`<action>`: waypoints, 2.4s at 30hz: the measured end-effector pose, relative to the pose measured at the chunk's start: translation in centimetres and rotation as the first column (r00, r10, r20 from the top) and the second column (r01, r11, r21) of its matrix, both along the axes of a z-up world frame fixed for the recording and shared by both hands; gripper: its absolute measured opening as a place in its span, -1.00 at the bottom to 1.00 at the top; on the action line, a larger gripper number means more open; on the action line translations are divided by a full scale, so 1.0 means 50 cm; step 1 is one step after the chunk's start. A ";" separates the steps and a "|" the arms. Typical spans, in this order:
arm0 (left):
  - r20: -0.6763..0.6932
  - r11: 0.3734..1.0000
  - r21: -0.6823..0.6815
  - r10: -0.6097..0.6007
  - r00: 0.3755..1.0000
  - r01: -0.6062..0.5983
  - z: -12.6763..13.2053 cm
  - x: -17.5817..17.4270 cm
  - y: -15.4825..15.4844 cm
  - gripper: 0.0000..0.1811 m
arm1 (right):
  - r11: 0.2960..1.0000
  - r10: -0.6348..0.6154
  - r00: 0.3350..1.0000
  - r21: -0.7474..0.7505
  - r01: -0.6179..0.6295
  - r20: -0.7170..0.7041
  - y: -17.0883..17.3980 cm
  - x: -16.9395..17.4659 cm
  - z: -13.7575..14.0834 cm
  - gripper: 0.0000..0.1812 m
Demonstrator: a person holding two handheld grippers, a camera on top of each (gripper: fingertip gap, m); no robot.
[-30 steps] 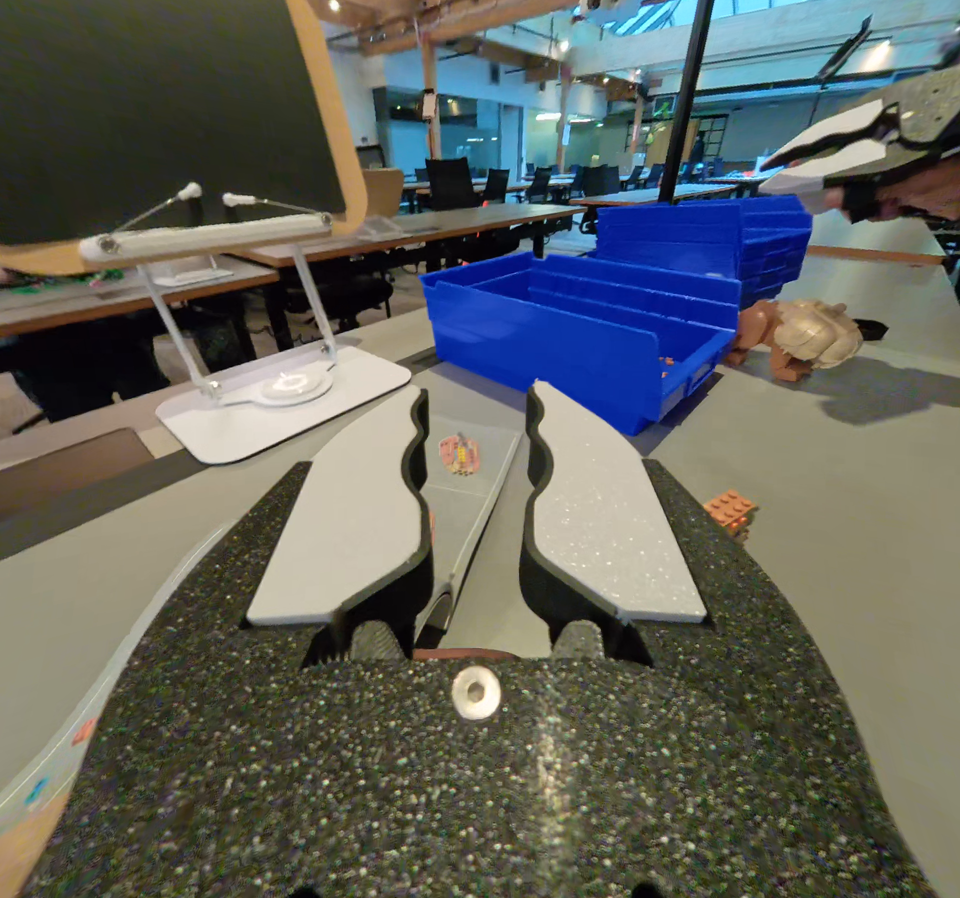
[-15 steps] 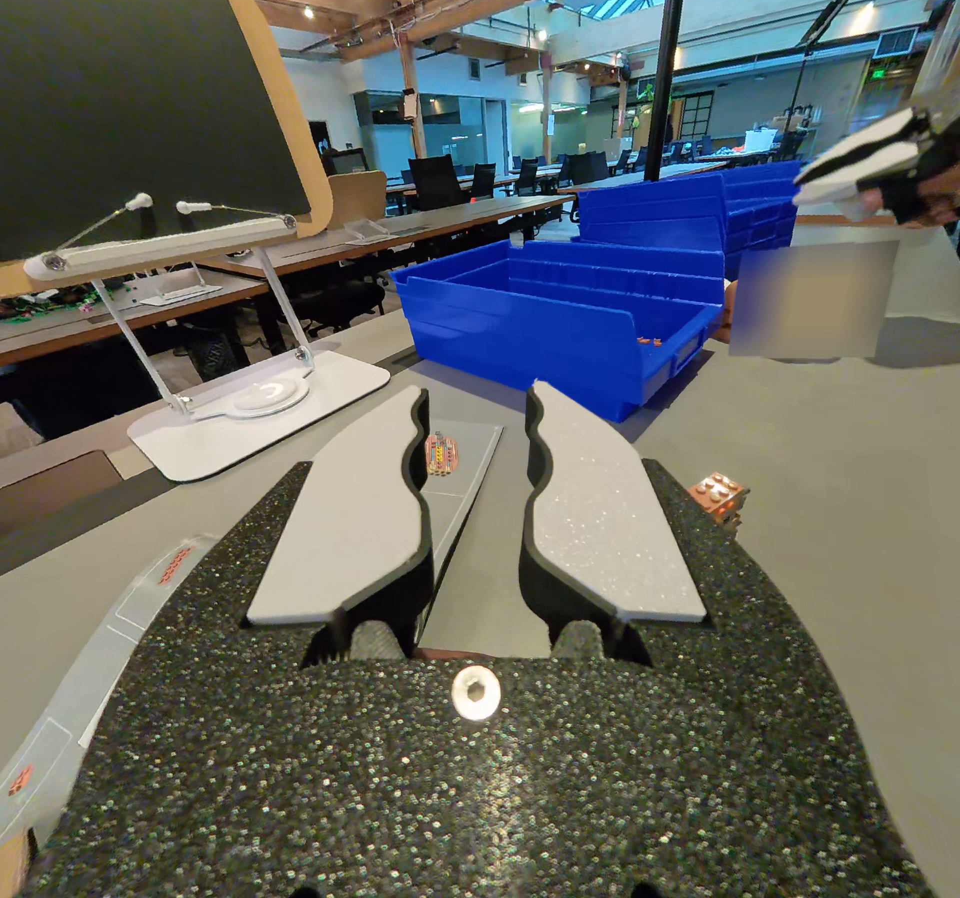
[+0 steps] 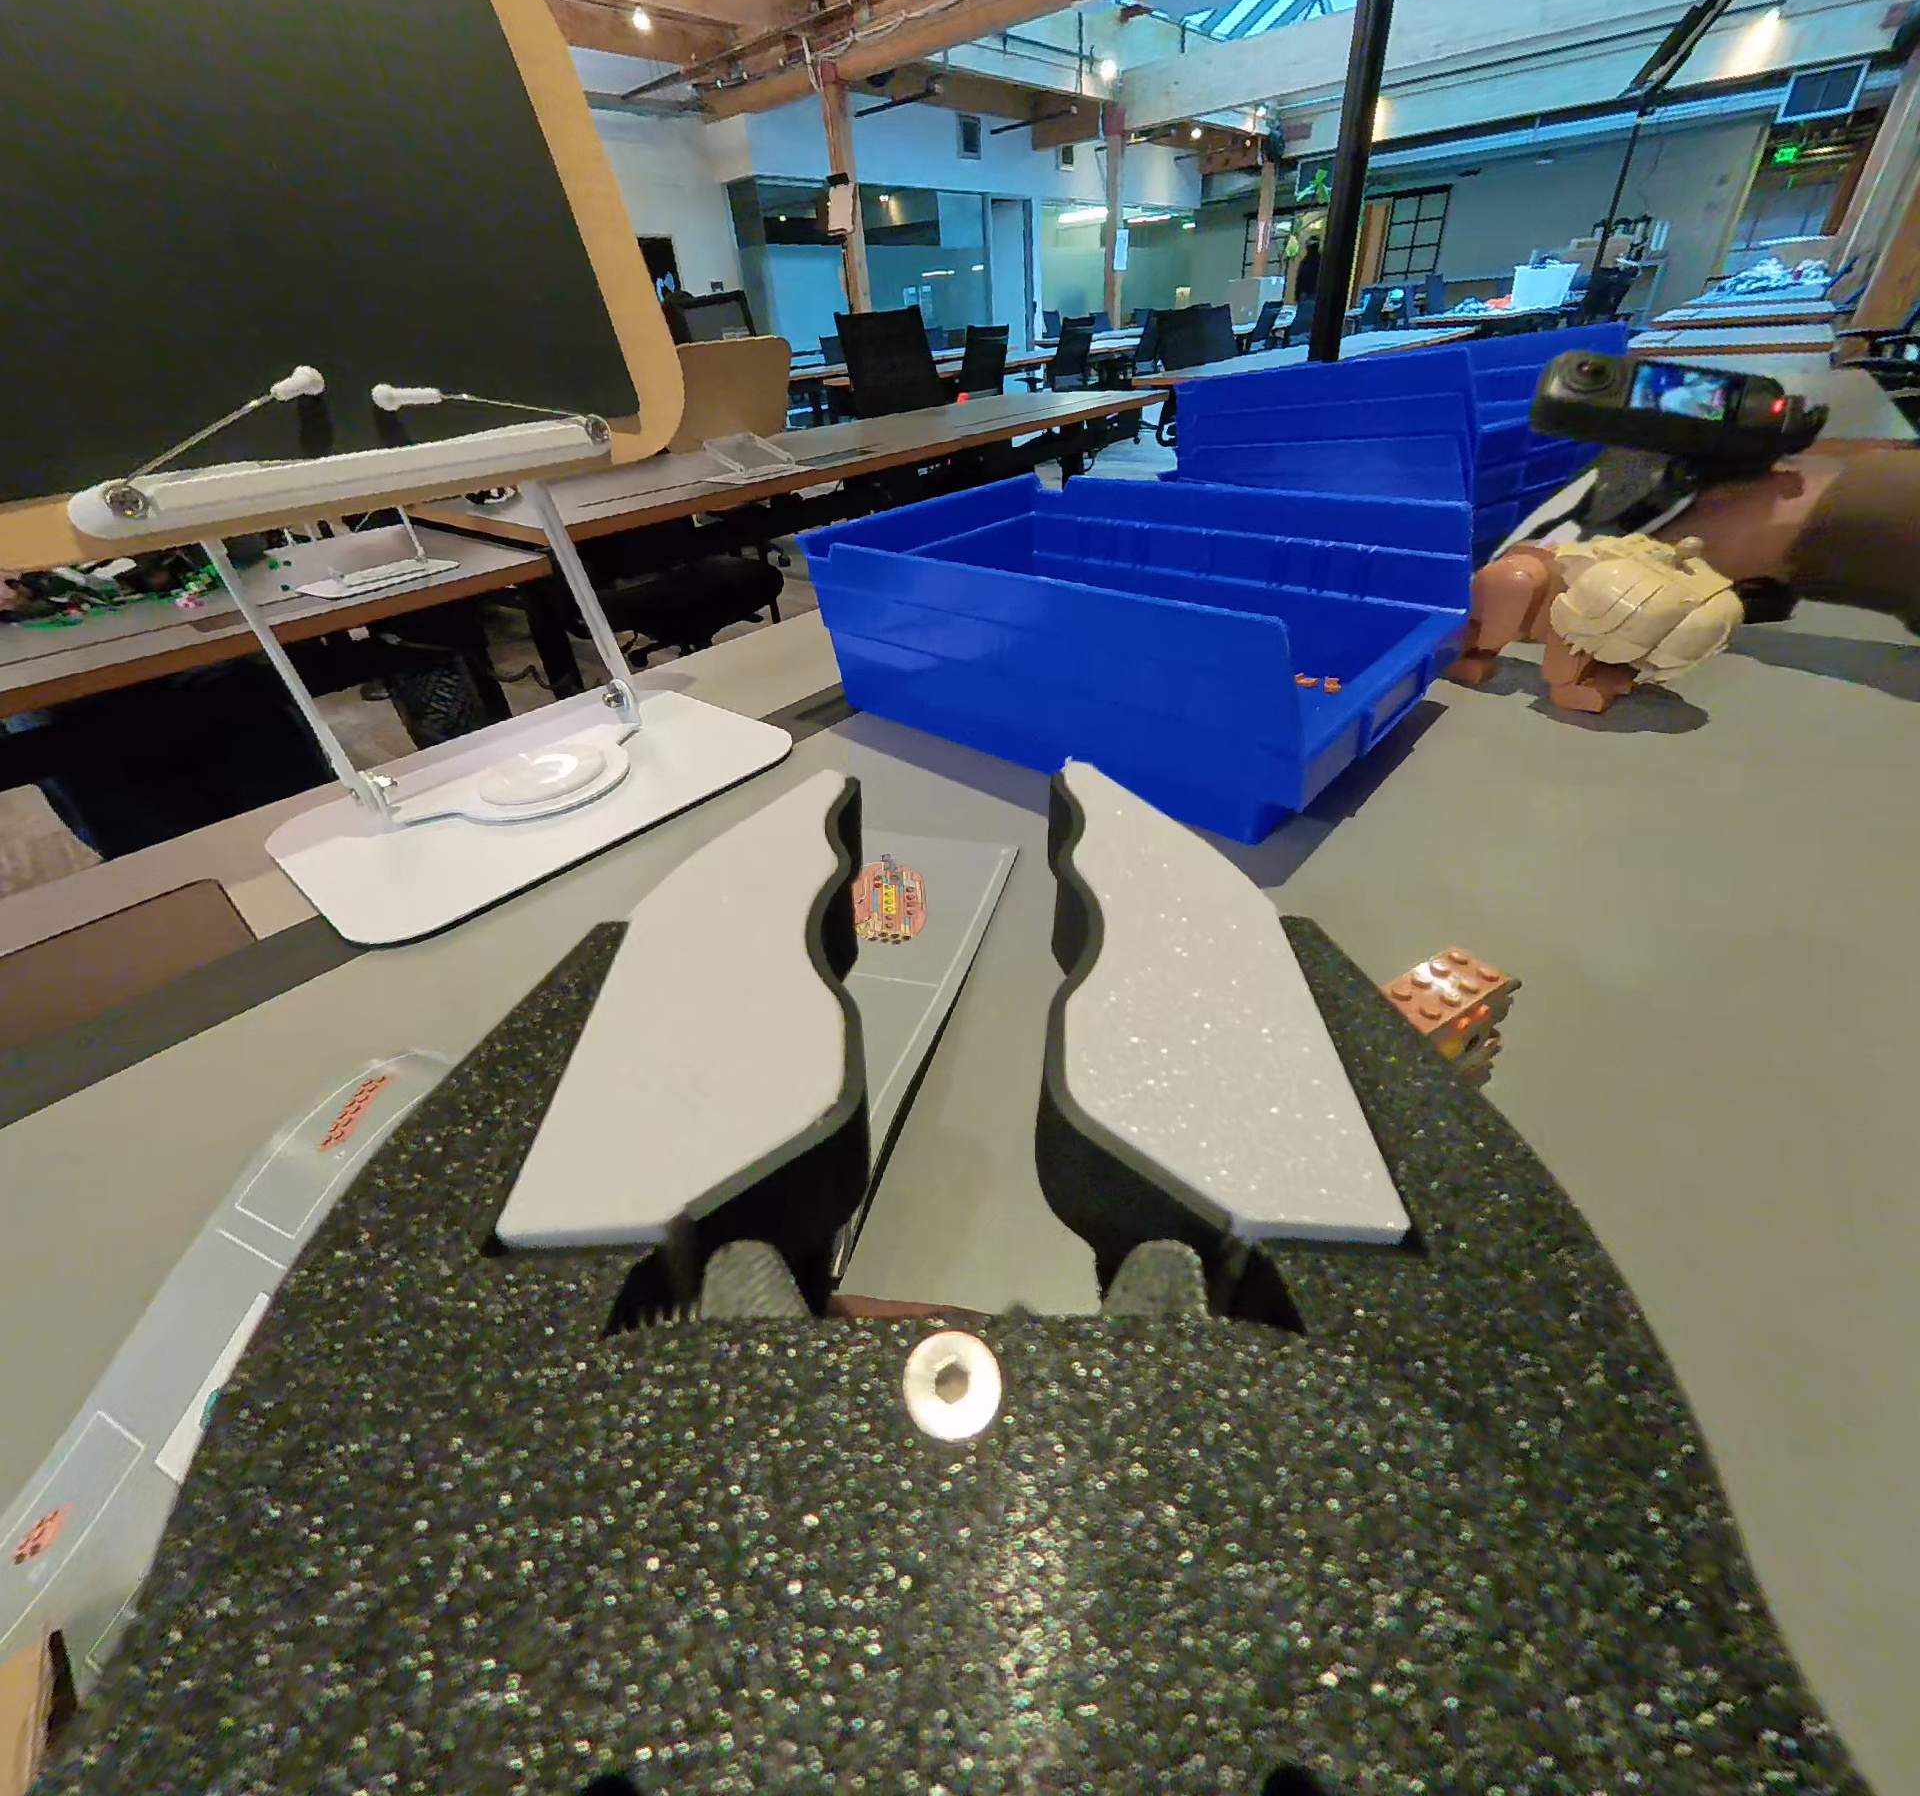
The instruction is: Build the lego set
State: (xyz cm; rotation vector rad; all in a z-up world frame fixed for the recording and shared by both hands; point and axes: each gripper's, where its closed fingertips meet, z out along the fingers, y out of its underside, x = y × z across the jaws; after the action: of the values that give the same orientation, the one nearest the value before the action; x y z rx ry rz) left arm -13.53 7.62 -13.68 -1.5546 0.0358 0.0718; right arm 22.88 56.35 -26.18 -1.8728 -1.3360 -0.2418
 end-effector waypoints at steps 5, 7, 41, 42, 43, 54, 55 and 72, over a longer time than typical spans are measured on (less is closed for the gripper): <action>0.026 1.000 -0.002 -0.013 1.000 0.013 -0.003 -0.001 0.001 -0.62 | 0.998 0.042 0.999 0.051 -0.042 0.000 -0.017 -0.026 0.035 -0.86; 0.029 1.000 -0.006 -0.011 1.000 0.011 -0.005 -0.005 0.000 -0.62 | 0.997 0.027 1.000 0.068 -0.027 -0.003 -0.025 -0.003 0.052 -0.83; 0.108 0.970 -0.044 -0.233 0.967 0.238 -0.032 0.045 0.001 -0.67 | 0.275 0.776 0.174 0.077 -0.959 -0.606 -0.887 -0.493 0.160 -0.64; 0.118 0.962 -0.063 -0.258 0.959 0.267 -0.040 0.054 0.003 -0.68 | 0.270 0.786 0.170 0.082 -0.959 -0.594 -0.881 -0.486 0.153 -0.65; 0.129 0.953 -0.076 -0.281 0.951 0.292 -0.045 0.063 0.006 -0.68 | 0.269 0.788 0.171 0.081 -0.960 -0.591 -0.876 -0.481 0.144 -0.67; 0.133 0.919 -0.118 -0.361 0.923 0.377 -0.071 0.113 0.015 -0.70 | 0.289 0.691 0.179 0.041 -0.956 -0.701 -0.858 -0.476 0.147 -0.69; 0.141 0.918 -0.118 -0.362 0.921 0.379 -0.071 0.112 0.014 -0.70 | 0.293 0.689 0.185 0.035 -0.956 -0.701 -0.857 -0.477 0.146 -0.69; 0.219 0.920 -0.113 -0.346 0.912 0.376 -0.072 0.109 0.011 -0.71 | 0.338 0.559 0.174 0.031 -0.941 -0.811 -0.840 -0.462 0.177 -0.73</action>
State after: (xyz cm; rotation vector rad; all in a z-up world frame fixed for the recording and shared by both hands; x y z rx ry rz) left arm -8.06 8.19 -17.30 -1.6783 0.1784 -0.3867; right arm -0.22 14.33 -17.32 -1.0331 -1.6465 1.4299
